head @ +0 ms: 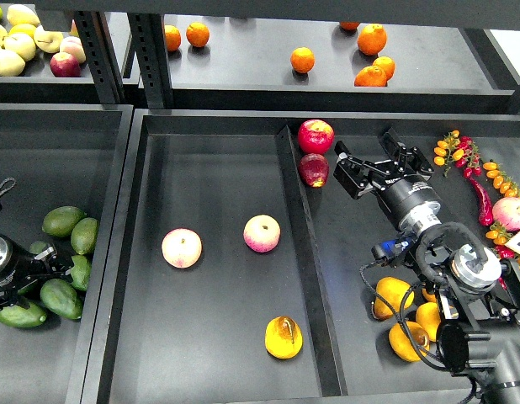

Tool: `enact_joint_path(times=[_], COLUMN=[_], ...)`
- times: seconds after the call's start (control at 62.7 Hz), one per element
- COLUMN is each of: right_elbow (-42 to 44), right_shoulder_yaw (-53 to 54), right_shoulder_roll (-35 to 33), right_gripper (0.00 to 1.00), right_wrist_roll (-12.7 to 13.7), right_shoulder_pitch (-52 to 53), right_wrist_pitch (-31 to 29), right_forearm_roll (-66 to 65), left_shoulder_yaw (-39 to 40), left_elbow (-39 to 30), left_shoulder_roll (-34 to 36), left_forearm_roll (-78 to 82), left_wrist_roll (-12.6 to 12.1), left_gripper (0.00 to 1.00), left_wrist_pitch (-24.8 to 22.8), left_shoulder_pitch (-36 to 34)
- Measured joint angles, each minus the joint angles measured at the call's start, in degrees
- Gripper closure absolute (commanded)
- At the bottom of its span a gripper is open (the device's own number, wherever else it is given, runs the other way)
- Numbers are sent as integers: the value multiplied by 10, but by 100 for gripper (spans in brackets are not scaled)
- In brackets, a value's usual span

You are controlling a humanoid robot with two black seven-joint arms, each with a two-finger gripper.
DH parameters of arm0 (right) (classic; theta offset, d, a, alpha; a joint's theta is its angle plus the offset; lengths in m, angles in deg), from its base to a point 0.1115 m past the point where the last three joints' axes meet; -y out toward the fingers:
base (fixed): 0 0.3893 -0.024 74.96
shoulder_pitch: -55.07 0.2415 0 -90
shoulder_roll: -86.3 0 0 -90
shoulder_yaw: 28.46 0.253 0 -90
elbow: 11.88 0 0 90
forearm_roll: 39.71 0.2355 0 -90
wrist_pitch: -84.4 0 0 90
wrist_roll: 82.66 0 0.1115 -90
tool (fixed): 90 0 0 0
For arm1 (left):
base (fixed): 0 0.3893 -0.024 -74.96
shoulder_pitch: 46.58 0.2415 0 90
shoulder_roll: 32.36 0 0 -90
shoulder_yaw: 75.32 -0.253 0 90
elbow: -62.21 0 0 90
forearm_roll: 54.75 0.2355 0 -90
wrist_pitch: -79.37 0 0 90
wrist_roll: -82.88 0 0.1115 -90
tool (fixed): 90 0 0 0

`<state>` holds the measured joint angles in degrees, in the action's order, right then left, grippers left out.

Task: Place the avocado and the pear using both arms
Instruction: 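Withdraw the left gripper from the avocado bin, then swing the left gripper above the peach and the right gripper toward the pear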

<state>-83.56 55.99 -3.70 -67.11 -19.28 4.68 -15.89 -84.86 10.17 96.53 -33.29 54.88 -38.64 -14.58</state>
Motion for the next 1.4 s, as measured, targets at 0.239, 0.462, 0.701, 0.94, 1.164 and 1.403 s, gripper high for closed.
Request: enact_joint_path(times=[0.239, 0.462, 0.701, 0.94, 1.164, 1.403], right_elbow=[0, -1, -4, -11, -17, -17], right_shoulder_yaw=[-1, -6, -10, -14, -49, -142], right_shoulder_roll=[0, 0, -9, -39, -99, -204], right_gripper=[0, 0, 0, 0, 0, 0], right_wrist_roll=[4, 30, 63, 99, 124, 125], right_shoulder_pitch=[0, 0, -3, -12, -26, -32], right_wrist_pitch=[-1, -2, -3, -12, -57, -175], right_forearm_roll=[0, 1, 1, 2, 2, -3], left_shoulder_yaw=[63, 137, 225, 300, 441, 623], left_elbow=[-32, -50, -51, -83, -156, -210], left_shoulder_roll=[4, -17, -47, -54, -69, -157], left_forearm_roll=[-6, -8, -40, -91, -156, -172], left_wrist_roll=[0, 0, 0, 0, 0, 0], left_gripper=[2, 2, 2, 2, 2, 2], left_wrist_pitch=[0, 0, 0, 0, 0, 0], left_shoulder_pitch=[-27, -49, -42, -15, 94, 256])
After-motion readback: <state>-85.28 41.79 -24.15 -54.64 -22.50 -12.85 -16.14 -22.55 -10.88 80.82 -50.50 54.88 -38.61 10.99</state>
